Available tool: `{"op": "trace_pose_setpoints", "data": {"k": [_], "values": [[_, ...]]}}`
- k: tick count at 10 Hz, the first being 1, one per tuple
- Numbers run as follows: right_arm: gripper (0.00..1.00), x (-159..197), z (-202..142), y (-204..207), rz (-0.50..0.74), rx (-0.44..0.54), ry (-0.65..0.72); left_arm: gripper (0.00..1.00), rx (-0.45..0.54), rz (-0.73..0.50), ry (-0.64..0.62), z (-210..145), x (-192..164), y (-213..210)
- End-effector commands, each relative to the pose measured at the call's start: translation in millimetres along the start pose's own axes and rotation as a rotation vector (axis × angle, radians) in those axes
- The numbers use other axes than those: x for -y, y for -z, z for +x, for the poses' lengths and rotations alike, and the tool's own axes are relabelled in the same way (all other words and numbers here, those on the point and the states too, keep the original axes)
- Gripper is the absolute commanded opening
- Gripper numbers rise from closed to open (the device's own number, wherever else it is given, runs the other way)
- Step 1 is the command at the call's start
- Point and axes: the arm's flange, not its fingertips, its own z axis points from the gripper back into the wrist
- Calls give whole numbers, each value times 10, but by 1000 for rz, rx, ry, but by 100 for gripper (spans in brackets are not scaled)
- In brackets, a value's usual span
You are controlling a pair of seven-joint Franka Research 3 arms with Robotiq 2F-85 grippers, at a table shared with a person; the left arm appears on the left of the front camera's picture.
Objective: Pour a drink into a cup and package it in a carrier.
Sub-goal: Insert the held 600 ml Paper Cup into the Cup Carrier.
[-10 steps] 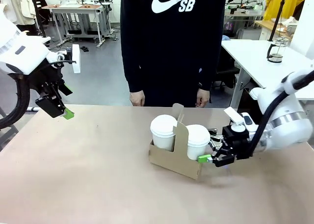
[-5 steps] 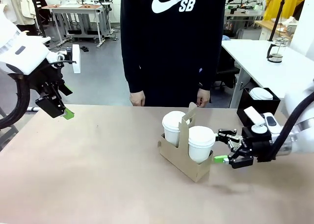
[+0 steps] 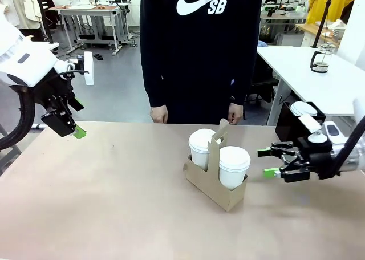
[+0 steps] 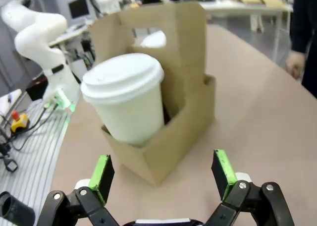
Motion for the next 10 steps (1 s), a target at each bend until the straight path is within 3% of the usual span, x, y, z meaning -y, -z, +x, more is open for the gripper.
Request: {"op": "trace_pose_setpoints", "data": {"k": [1,5,6,8,9,10], "values": [[100,-1062,29,-349,-52,-112,121,100,-1,-1,-16,11,5,6],[100,-1573,226,-810,-200,-259,254,100,-1,-1,-16,11,5,6],[100,-1299,58,-732,-202,-261,259,100,-1,-1,-16,11,5,6],[100,-1165,4,-616,-234,-285,278,100,-1,-1,-16,11,5,6],[100,-228,516,-1211,-201,-264,242,100,-1,-1,-16,11,5,6],[100,-228,516,-1211,-201,-264,242,100,-1,-1,-16,11,5,6]]}}
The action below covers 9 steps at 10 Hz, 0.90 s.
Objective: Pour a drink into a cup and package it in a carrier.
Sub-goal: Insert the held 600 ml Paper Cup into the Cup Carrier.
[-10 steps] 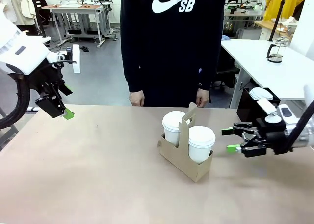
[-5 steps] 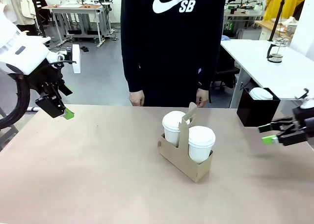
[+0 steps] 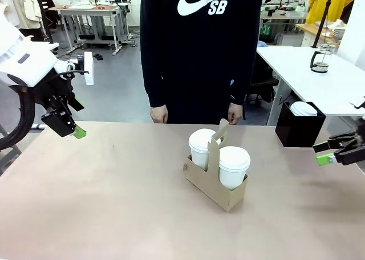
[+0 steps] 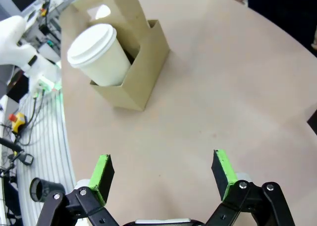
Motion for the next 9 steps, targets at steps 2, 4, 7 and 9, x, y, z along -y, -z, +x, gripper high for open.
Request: {"op": "trace_pose_setpoints", "data": {"k": [2,4,7,9], "values": [[100,-18,12,-37,2,8,-6,100,0,-1,-16,11,5,4],[100,-18,12,-37,2,8,-6,100,0,-1,-16,11,5,4],[100,-18,12,-37,2,8,-6,100,0,-1,-16,11,5,4],[100,-18,12,-37,2,8,-6,100,0,-1,-16,11,5,4]]}}
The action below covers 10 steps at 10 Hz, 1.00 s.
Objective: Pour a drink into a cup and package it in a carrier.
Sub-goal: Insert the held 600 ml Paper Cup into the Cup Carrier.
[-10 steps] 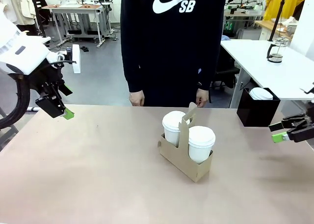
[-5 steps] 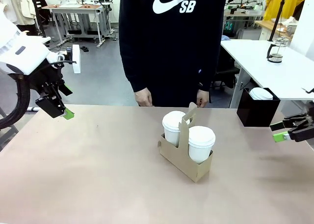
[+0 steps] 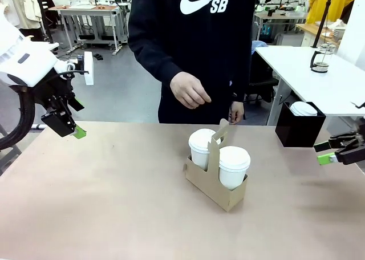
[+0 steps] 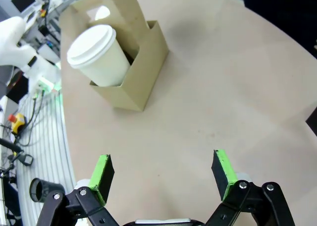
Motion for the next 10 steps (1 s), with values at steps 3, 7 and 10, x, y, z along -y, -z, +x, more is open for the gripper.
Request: {"op": "trace_pose_setpoints", "data": {"k": [3,7,10], "values": [[100,-19,14,-22,4,5,-6,100,0,-1,-16,11,5,3],[100,-19,14,-22,4,5,-6,100,0,-1,-16,11,5,3],[100,-19,14,-22,4,5,-6,100,0,-1,-16,11,5,3]]}}
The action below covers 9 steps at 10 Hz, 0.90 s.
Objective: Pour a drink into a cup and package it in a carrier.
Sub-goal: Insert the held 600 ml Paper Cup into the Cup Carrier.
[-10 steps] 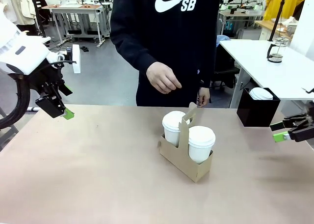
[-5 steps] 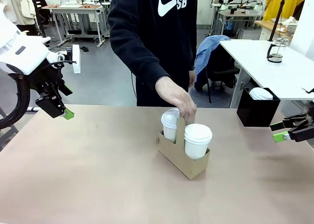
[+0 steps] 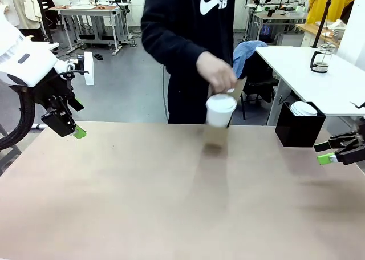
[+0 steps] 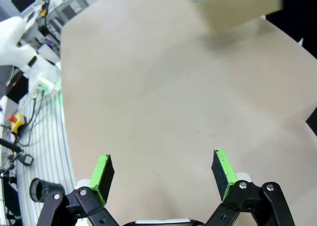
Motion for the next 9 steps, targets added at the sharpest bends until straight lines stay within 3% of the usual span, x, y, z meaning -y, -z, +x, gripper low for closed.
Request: {"op": "trace_pose_setpoints", "data": {"k": [1,9], "values": [[100,-19,14,-22,4,5,-6,100,0,-1,-16,11,5,3],[100,-19,14,-22,4,5,-6,100,0,-1,-16,11,5,3]]}}
